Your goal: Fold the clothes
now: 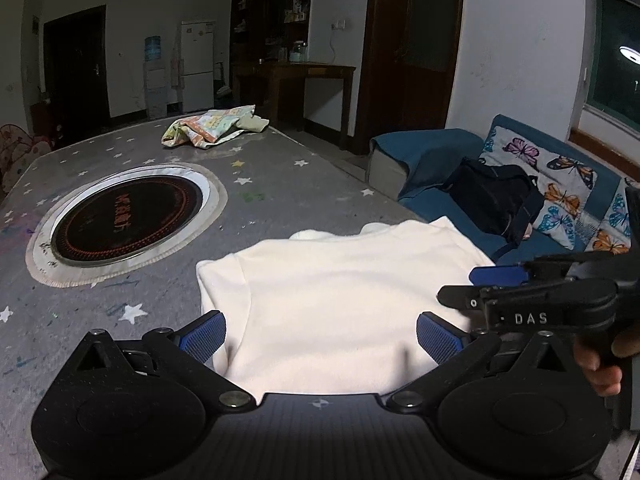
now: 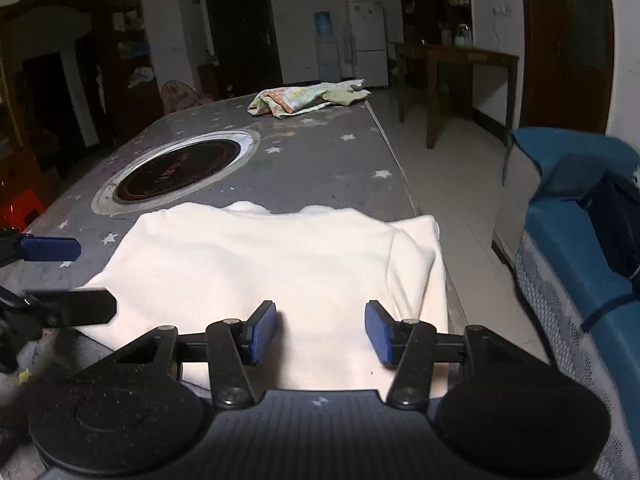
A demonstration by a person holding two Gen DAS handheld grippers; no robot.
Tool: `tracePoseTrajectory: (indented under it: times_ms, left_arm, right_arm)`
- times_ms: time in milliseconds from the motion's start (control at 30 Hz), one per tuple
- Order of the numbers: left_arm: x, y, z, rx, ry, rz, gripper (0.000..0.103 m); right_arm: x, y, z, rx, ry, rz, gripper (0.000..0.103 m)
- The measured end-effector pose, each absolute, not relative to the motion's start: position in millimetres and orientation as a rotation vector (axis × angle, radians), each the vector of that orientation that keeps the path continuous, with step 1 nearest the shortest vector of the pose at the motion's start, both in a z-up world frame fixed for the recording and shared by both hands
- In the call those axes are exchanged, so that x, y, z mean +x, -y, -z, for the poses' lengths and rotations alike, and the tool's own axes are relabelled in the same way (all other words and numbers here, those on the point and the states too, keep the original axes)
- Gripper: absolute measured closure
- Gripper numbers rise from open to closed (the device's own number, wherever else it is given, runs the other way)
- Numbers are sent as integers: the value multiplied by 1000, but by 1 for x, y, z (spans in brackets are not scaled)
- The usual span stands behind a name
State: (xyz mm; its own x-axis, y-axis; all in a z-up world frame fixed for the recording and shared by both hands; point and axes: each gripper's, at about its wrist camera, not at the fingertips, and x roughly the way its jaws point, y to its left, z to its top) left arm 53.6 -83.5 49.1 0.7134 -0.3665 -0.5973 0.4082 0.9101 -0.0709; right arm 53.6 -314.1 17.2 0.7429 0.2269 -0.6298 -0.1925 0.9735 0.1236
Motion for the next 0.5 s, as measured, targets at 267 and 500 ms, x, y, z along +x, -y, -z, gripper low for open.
tracePoseTrajectory:
  times_ms: [267, 500]
  left_arm:
    - [69, 89, -53, 12, -620, 443, 0]
    - [87, 100, -51, -28, -659, 402, 0]
  right_arm:
    - [52, 305, -24, 16, -658, -234, 47]
    - [60, 298, -23, 15, -658, -231, 45]
